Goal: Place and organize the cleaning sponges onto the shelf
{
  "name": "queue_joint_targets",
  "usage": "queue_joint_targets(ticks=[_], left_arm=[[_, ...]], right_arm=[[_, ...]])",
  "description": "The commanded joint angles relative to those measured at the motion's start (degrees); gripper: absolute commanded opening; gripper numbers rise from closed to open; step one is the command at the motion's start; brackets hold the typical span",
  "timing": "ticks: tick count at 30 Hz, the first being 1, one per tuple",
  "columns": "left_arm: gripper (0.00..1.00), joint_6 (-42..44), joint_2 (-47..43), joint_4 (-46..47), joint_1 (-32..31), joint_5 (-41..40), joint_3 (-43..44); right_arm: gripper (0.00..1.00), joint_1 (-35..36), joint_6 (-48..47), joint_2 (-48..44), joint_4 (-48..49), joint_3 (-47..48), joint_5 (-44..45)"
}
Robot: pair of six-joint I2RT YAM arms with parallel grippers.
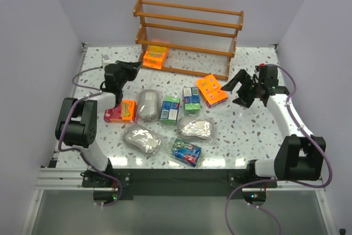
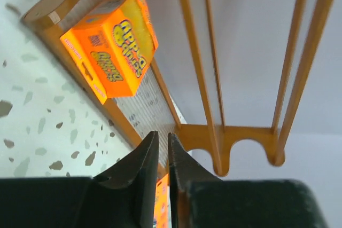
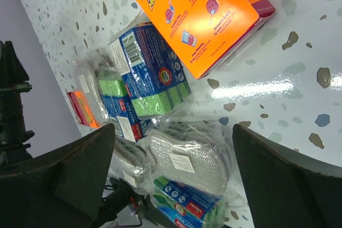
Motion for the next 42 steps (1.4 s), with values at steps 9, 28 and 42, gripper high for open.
queue_joint_targets(ticks=[9,28,42], left_arm=[[0.50,42.6,2.7,-29.6,3.3,8.8,33.1],[0.60,74.6,23.0,-43.8,2.7,6.6,64.6],[0.56,76.3,28.5,-45.3,-1.5,-10.8,65.9]], right_arm=[[0.95,-0.6,1.5,3.5,4.7,5.0,-0.1],[0.97,-0.8,3.1,7.1,7.3,6.9,-2.7],[0.97,-1.1,2.7,6.5,6.4,6.4,-2.8]])
